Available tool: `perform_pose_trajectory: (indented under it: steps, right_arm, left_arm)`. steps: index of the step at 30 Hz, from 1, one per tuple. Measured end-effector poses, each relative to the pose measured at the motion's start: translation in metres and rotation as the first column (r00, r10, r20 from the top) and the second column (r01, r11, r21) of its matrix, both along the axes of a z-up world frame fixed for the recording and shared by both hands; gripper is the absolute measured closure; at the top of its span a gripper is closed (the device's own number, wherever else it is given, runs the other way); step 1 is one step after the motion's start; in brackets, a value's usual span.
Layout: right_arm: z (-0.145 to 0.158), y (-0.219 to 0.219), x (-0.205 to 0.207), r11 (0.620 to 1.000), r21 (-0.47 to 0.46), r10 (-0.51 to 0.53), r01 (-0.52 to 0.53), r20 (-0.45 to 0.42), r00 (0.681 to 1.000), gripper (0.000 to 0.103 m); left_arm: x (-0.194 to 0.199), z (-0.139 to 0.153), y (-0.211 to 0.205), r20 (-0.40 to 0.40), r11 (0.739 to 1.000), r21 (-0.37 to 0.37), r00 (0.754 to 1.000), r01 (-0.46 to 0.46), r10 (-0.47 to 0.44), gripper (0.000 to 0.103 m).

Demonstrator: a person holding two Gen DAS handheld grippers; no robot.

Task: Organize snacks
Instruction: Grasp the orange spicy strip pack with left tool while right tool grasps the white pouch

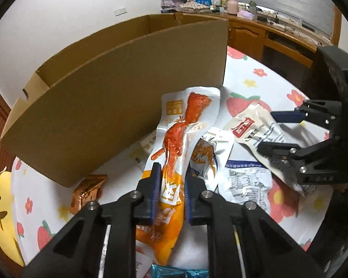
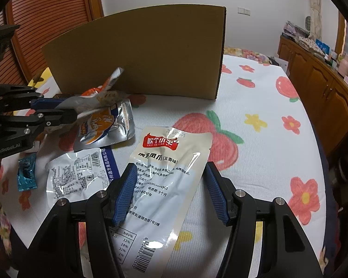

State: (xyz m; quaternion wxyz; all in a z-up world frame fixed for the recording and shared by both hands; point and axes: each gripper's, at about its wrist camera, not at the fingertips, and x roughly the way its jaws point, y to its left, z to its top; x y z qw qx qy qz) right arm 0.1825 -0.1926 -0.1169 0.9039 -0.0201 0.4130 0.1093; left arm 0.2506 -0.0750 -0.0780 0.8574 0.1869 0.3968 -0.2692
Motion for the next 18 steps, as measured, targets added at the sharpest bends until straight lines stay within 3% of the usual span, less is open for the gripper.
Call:
perform_pose_trajectory:
  steps: [3, 5, 8, 18]
  right_arm:
    - [0.001, -0.002, 0.001, 1.000, 0.009, -0.002, 0.003, -0.006, 1.000, 0.044]
    - [0.003, -0.004, 0.001, 1.000, 0.011, -0.004, 0.004, -0.010, 1.000, 0.054]
    - [0.006, -0.011, 0.001, 0.999, 0.033, 0.018, -0.017, -0.030, 0.999, 0.060]
    - [0.022, -0.018, -0.012, 0.998, 0.051, 0.038, -0.039, 0.001, 0.999, 0.063]
  left_arm:
    - [-0.004, 0.005, 0.006, 0.003, 1.000, -0.029, 1.000, -0.005, 0.005, 0.090]
    - [-0.008, 0.008, 0.008, 0.008, 0.999, -0.036, 1.000, -0.012, 0.012, 0.090]
    - [-0.015, 0.012, 0.011, 0.021, 0.998, -0.063, 1.000, -0.007, 0.009, 0.090]
    - [-0.029, 0.024, 0.027, 0.066, 0.992, -0.122, 0.998, -0.010, 0.018, 0.091]
